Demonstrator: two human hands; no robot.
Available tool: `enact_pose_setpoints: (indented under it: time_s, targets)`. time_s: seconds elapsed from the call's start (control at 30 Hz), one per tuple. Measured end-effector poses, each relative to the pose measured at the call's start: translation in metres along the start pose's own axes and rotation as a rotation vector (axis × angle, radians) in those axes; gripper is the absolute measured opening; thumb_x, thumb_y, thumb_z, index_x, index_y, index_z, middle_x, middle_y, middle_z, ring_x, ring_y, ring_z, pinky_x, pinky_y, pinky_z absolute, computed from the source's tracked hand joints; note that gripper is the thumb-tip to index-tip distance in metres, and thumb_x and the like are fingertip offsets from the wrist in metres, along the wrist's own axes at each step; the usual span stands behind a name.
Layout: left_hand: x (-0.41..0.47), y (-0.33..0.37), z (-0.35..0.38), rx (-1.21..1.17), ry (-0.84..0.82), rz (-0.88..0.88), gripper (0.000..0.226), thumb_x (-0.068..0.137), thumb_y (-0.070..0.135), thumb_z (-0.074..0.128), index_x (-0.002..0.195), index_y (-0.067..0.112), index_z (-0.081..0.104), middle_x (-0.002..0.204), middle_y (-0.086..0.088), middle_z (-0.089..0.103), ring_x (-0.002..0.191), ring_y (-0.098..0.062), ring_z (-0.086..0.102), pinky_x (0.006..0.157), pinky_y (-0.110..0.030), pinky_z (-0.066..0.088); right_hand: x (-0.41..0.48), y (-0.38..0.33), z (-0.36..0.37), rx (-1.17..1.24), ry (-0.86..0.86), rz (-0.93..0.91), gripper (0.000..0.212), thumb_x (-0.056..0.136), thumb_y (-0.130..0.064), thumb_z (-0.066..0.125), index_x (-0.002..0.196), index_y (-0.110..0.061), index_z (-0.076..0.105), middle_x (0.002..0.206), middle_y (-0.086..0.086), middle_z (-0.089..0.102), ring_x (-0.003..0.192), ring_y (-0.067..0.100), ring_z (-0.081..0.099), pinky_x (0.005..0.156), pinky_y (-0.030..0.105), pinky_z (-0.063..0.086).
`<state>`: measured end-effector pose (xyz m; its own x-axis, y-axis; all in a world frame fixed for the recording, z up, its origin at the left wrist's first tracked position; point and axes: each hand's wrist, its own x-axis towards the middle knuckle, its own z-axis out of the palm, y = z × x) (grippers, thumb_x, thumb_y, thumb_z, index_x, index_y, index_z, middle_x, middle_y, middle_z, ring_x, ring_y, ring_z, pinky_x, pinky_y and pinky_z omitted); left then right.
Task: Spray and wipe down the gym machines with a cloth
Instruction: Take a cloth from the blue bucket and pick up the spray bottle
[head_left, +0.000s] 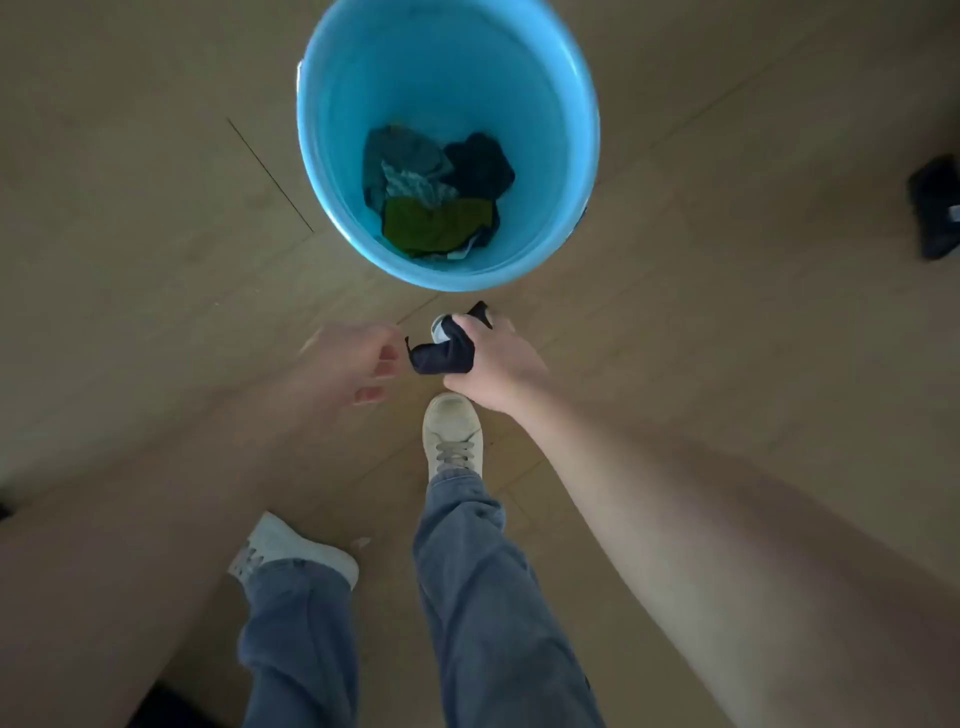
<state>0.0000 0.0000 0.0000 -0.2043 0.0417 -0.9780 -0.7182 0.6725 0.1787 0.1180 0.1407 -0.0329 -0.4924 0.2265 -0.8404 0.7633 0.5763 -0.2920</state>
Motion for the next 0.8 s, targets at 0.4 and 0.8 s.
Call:
enact_pose_setpoints:
  time_s: [0.4, 0.8]
  targets:
    - [0.014, -0.026, -0.008, -0.061, 0.075, -0.046, 0.014, 0.103, 0.025, 0.054, 0.108, 0.023, 0.068, 0.106, 0.001, 0.07, 0.097, -0.012, 0.069, 0.074, -0.034, 0.056, 0.017, -0.006, 0.017, 0.085, 0.013, -0.013, 0.035, 0.1, 0.0, 0.049, 0.128, -0.017, 0.06, 0.132, 0.006, 0.051, 0.108, 0.026, 0.059, 0.086, 0.032, 0.048]
    - [0.003, -0.031, -0.002, -0.025, 0.035, -0.022, 0.015, 0.104, 0.024, 0.054, 0.097, 0.031, 0.065, 0.11, 0.001, 0.071, 0.1, -0.012, 0.069, 0.076, -0.032, 0.057, 0.011, -0.008, 0.015, 0.002, -0.019, -0.04, 0.041, 0.096, 0.007, 0.048, 0.126, -0.016, 0.064, 0.133, 0.006, 0.052, 0.105, 0.024, 0.055, 0.075, 0.032, 0.043]
